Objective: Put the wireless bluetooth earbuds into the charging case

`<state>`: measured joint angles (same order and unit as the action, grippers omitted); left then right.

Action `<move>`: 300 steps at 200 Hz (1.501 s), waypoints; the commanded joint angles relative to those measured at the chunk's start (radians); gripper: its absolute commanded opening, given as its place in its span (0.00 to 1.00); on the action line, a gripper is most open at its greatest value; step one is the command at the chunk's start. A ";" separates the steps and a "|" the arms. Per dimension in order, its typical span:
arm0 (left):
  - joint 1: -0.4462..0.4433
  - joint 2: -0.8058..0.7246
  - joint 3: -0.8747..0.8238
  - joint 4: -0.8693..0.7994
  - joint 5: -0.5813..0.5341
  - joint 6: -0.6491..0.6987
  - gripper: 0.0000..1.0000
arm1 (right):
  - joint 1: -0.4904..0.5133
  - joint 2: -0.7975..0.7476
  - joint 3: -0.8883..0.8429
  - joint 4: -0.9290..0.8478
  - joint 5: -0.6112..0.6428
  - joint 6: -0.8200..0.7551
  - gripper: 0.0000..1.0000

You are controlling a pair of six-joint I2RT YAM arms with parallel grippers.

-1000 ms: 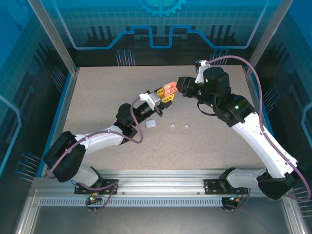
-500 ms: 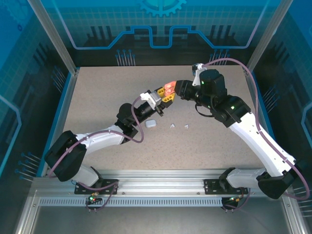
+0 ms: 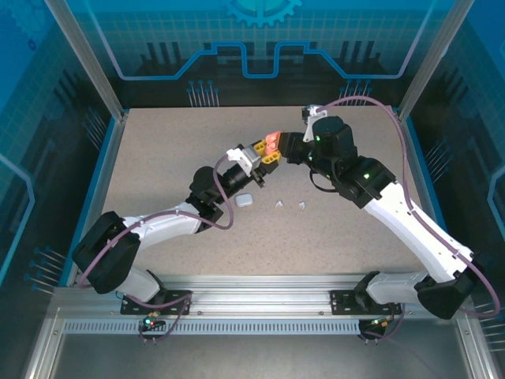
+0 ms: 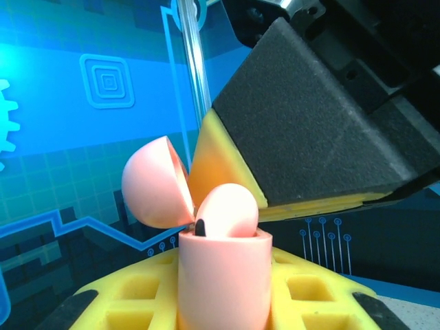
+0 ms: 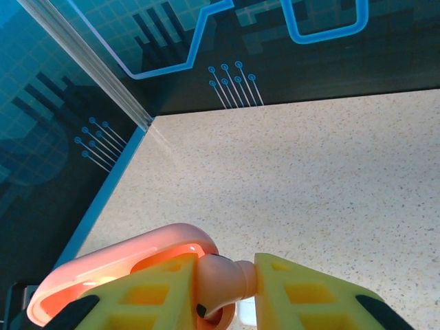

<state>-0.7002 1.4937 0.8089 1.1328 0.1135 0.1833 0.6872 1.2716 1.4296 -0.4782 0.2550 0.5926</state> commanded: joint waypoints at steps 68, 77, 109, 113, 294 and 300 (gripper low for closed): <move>-0.011 0.023 0.014 0.078 0.005 -0.016 0.00 | 0.043 0.051 0.082 -0.111 -0.018 -0.006 0.39; -0.011 0.026 0.013 0.078 0.004 -0.018 0.00 | 0.036 0.052 0.099 -0.115 -0.022 0.002 0.41; -0.010 0.037 0.009 0.082 0.003 -0.028 0.00 | 0.002 0.054 0.152 -0.117 -0.066 0.038 0.45; -0.011 0.037 0.009 0.082 0.003 -0.030 0.00 | -0.003 0.055 0.158 -0.115 -0.075 0.043 0.45; -0.010 0.061 -0.007 0.108 -0.021 -0.065 0.00 | -0.229 -0.018 0.126 -0.170 -0.247 0.111 0.59; -0.011 0.061 -0.008 0.107 -0.022 -0.066 0.00 | -0.229 -0.021 0.118 -0.184 -0.251 0.103 0.59</move>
<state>-0.7044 1.5406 0.8085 1.1946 0.0944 0.1436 0.4675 1.2831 1.5684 -0.6025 0.0418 0.7143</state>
